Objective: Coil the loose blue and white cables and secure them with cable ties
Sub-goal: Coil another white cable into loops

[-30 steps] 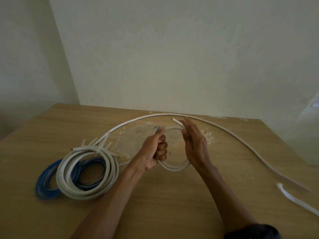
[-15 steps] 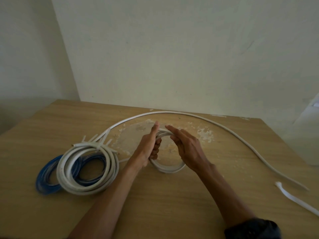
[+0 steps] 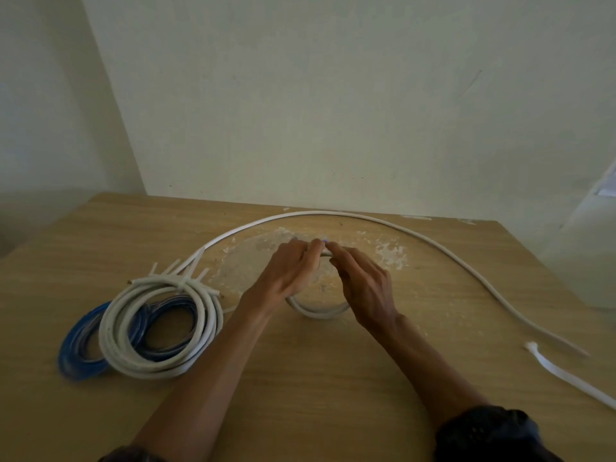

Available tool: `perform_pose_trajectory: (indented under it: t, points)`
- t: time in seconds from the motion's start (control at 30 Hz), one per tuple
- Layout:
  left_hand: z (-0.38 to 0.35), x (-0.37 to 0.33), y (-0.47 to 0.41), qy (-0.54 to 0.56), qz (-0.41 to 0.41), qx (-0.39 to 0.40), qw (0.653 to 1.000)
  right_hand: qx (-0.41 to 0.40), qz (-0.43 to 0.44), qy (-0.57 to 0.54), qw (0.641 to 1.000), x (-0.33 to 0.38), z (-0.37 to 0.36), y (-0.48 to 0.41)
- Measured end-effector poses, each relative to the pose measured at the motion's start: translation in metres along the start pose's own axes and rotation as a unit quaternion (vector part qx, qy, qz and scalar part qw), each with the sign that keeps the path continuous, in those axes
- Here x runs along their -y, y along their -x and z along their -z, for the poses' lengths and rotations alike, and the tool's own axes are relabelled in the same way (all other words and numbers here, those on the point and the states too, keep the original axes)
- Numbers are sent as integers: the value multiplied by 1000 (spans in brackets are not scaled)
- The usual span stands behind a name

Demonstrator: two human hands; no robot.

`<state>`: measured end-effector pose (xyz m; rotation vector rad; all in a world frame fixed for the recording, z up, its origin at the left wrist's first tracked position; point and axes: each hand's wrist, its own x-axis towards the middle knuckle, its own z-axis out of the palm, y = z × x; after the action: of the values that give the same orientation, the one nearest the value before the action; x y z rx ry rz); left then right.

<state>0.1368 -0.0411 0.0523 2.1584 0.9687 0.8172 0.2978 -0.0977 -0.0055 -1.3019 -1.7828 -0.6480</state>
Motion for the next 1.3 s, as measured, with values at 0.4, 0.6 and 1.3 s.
perform_pose_trajectory:
  t: [0.4, 0.6, 1.3]
  points:
    - [-9, -10, -16, -42, 55, 87, 994, 2, -14, 21, 1000, -3, 1, 8]
    - [-5, -11, -8, -7, 78, 100, 992, 19, 9, 19, 1000, 3, 2, 0]
    - [-31, 22, 3, -28, -160, -103, 981, 117, -128, -173, 970, 11, 27, -13]
